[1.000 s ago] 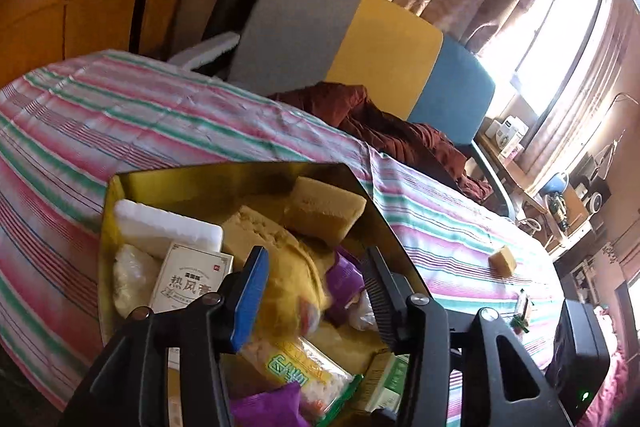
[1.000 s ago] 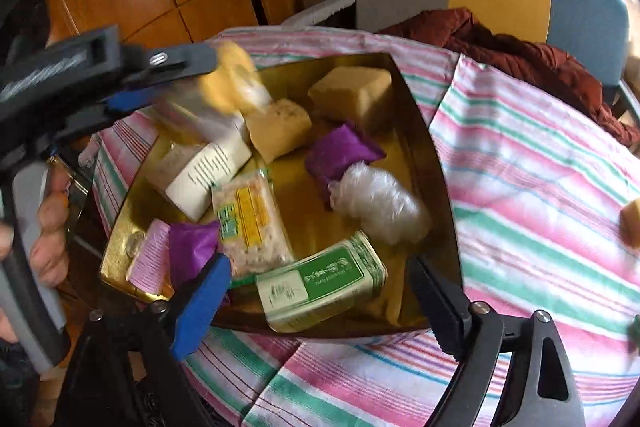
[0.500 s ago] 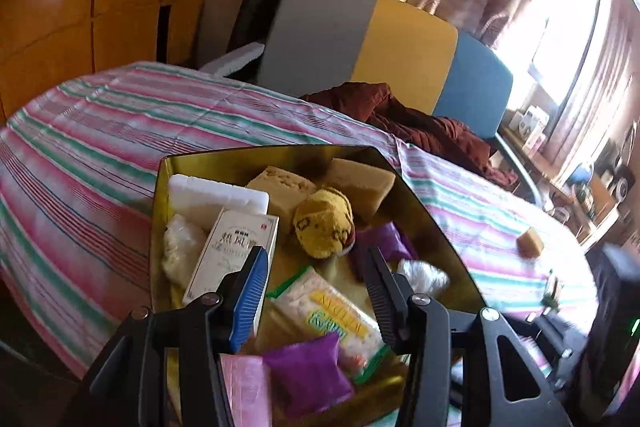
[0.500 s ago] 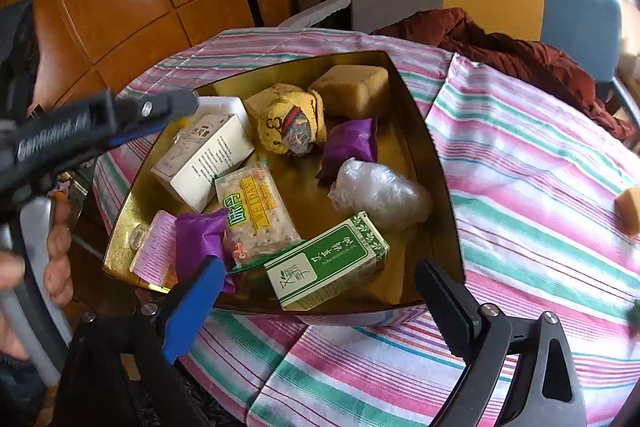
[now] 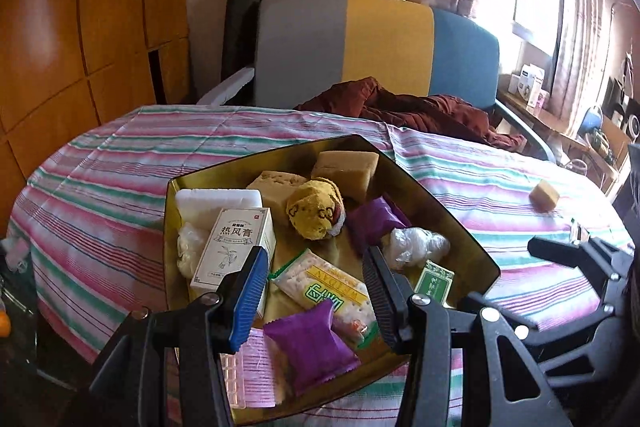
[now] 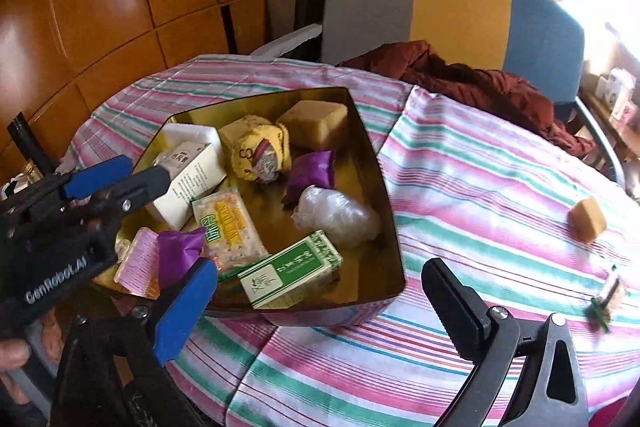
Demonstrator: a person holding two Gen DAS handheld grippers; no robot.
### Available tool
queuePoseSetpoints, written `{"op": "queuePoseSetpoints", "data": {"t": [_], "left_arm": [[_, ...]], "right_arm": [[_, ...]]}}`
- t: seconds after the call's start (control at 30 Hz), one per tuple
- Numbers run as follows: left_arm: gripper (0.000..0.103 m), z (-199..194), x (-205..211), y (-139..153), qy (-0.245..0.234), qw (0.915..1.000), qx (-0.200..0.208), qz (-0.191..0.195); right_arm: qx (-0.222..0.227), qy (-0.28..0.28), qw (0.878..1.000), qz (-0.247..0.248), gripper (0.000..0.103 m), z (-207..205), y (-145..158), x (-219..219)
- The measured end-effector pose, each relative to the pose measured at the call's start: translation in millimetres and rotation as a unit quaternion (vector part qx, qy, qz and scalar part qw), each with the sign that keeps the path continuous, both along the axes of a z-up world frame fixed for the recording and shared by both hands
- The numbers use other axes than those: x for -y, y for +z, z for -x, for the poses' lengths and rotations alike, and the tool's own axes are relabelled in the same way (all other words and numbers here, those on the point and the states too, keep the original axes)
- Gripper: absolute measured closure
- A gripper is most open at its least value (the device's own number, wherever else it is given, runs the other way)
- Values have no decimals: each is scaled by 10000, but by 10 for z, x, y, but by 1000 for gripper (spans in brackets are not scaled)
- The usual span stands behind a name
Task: Organize objects
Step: 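Withdraw both open tools from the tray toward the remaining items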
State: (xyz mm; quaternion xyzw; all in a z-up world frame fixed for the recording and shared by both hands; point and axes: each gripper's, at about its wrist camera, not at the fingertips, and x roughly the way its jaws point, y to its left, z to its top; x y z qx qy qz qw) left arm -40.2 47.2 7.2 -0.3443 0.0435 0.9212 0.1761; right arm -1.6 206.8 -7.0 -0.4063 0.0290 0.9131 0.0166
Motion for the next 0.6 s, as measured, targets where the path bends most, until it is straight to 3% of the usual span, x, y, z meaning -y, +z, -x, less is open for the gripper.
{"op": "queuePoseSetpoints", "data": {"t": [0.3,0.6], "left_arm": [[53,-157,-109,105,-325,9993,-152,64],[53,-307,-312,164,-690,9974,-182,121]], "right_arm": [[-96,-460,9989,-12,0,-140,68,-254],[107,-964,9953,-41,0,-331,-33,-649]]}}
